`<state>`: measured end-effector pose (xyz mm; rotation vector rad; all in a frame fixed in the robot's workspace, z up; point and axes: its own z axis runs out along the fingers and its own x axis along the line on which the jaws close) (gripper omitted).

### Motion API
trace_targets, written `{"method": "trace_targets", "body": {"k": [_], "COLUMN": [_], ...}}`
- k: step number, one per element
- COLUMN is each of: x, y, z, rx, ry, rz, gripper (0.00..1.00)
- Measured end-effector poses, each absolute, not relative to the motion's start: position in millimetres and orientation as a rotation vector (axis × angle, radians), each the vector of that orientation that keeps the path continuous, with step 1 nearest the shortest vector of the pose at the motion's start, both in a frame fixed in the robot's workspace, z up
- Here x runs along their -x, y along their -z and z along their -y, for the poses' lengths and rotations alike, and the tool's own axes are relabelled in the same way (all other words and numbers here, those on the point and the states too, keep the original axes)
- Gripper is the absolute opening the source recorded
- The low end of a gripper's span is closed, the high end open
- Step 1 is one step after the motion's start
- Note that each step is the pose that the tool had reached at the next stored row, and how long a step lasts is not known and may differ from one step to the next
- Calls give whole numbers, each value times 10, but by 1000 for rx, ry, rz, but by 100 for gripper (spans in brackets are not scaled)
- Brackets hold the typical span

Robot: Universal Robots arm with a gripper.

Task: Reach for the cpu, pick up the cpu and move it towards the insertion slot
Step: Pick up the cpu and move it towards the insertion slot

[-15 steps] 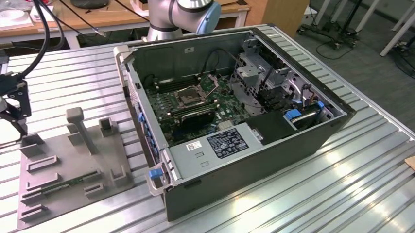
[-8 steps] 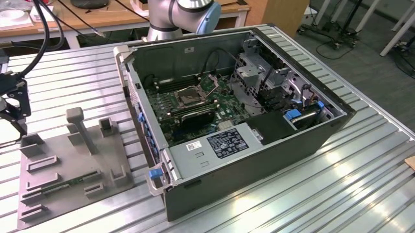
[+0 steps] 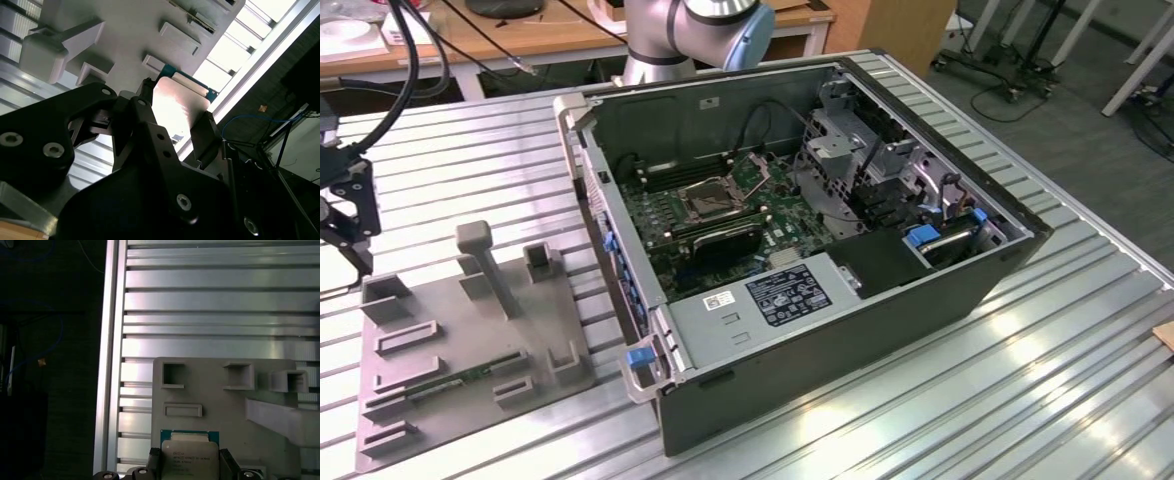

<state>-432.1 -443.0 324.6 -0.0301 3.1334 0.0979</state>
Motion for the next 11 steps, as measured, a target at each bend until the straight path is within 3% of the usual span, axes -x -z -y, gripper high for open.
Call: {"method": "trace_targets", "body": {"k": [11], "x": [4321], "y": [-3294], "z": [4429], "rx": [30], "ry": [-98], "rz": [-3134], "gripper": [54]}}
